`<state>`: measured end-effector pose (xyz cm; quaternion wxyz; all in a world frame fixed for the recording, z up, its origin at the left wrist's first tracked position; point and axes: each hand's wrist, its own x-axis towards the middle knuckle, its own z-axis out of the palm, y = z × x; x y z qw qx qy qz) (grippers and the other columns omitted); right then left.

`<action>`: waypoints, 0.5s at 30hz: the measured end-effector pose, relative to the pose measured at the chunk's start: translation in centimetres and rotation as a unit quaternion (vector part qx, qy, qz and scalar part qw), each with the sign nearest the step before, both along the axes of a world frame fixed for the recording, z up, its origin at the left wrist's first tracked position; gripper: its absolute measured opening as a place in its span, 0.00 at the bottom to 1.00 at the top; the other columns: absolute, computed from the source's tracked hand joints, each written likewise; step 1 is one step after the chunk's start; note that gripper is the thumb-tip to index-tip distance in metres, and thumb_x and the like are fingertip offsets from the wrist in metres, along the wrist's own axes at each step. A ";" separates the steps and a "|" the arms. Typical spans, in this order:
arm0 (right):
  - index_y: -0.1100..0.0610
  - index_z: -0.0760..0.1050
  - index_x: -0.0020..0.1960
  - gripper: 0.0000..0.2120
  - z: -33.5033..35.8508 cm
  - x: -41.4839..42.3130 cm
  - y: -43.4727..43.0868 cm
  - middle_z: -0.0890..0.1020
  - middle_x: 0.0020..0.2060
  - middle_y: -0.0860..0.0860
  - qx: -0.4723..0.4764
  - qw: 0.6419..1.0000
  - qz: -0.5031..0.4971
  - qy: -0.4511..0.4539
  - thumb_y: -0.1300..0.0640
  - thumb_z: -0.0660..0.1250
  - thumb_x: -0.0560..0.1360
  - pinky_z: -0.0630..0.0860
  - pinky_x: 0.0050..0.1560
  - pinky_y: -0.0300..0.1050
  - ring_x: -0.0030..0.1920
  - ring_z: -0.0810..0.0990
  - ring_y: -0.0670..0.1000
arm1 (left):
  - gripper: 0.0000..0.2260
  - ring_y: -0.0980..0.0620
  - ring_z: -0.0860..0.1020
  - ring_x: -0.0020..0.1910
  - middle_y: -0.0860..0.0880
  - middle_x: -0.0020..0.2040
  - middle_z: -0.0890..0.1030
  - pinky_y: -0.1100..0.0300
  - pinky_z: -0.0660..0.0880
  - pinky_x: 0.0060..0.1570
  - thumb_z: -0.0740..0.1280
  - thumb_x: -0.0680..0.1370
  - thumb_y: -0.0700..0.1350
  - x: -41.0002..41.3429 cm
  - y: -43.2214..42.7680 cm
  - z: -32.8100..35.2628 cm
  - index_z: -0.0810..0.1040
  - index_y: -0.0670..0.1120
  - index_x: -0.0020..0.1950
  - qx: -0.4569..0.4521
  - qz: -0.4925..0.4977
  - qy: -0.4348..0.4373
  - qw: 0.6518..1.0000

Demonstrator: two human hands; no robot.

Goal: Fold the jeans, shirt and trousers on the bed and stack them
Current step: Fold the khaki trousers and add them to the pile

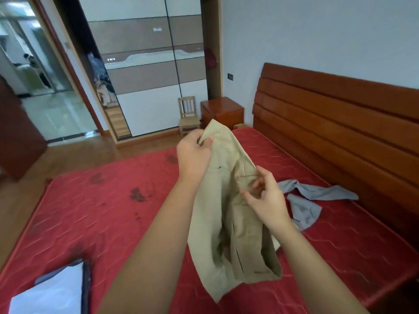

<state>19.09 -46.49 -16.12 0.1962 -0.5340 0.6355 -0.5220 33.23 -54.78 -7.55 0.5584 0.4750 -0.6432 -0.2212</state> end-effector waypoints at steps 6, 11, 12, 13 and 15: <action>0.55 0.66 0.67 0.32 -4.7 -3.0 4.0 0.68 0.56 0.50 0.096 0.990 -0.099 0.038 0.52 0.74 0.67 0.69 0.56 0.41 0.56 0.70 0.47 | 0.07 0.61 0.68 0.30 0.53 0.29 0.71 0.72 0.64 0.31 0.66 0.73 0.37 -3.2 0.1 0.2 0.76 0.42 0.35 -0.019 -0.017 -0.007 1.000; 0.56 0.72 0.62 0.25 -8.4 -6.3 7.0 0.75 0.53 0.52 0.174 0.969 -0.157 0.075 0.51 0.73 0.67 0.69 0.59 0.48 0.58 0.70 0.52 | 0.03 0.60 0.70 0.31 0.57 0.31 0.73 0.71 0.65 0.33 0.66 0.73 0.38 -4.9 0.7 -0.7 0.78 0.42 0.40 -0.024 -0.040 0.009 0.999; 0.56 0.74 0.59 0.23 -8.9 -6.8 7.6 0.76 0.52 0.51 0.183 0.966 -0.163 0.079 0.50 0.73 0.67 0.69 0.57 0.49 0.56 0.70 0.53 | 0.03 0.61 0.69 0.30 0.57 0.30 0.72 0.71 0.65 0.32 0.66 0.73 0.38 -5.1 0.8 -0.9 0.78 0.42 0.40 -0.025 -0.046 0.010 0.999; 0.55 0.76 0.56 0.20 -9.4 -7.2 8.2 0.76 0.49 0.50 0.189 0.964 -0.170 0.079 0.50 0.73 0.67 0.69 0.55 0.48 0.55 0.70 0.52 | 0.03 0.61 0.69 0.30 0.57 0.30 0.72 0.70 0.65 0.32 0.66 0.73 0.38 -5.3 1.0 -1.1 0.78 0.42 0.39 -0.024 -0.052 0.011 0.998; 0.55 0.77 0.50 0.16 -10.4 -7.7 9.2 0.74 0.45 0.47 0.197 0.960 -0.187 0.074 0.49 0.73 0.66 0.68 0.53 0.46 0.51 0.69 0.50 | 0.05 0.60 0.68 0.29 0.56 0.29 0.71 0.69 0.64 0.31 0.66 0.73 0.37 -5.6 1.3 -1.3 0.76 0.43 0.37 -0.022 -0.058 0.013 0.998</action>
